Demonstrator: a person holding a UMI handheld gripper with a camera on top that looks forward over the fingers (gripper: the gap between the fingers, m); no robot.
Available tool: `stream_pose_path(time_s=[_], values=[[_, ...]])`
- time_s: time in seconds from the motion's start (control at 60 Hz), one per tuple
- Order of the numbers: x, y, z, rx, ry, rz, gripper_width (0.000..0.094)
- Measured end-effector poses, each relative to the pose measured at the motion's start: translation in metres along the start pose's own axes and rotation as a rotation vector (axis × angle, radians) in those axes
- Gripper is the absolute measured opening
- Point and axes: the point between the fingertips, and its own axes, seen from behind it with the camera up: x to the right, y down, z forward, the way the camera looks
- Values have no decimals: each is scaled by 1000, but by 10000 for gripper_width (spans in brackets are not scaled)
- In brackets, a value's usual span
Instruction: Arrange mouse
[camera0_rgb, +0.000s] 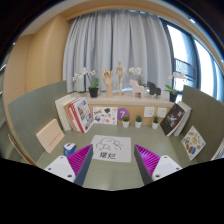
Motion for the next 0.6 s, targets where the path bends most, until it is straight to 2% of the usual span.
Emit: stream_pose_path(time_s=[0.267, 0.467, 0.6], values=[[-126, 113, 70, -192, -48, 27, 822], [-218, 158, 133, -289, -98, 16, 816], [-255, 171, 178, -325, -102, 14, 816]])
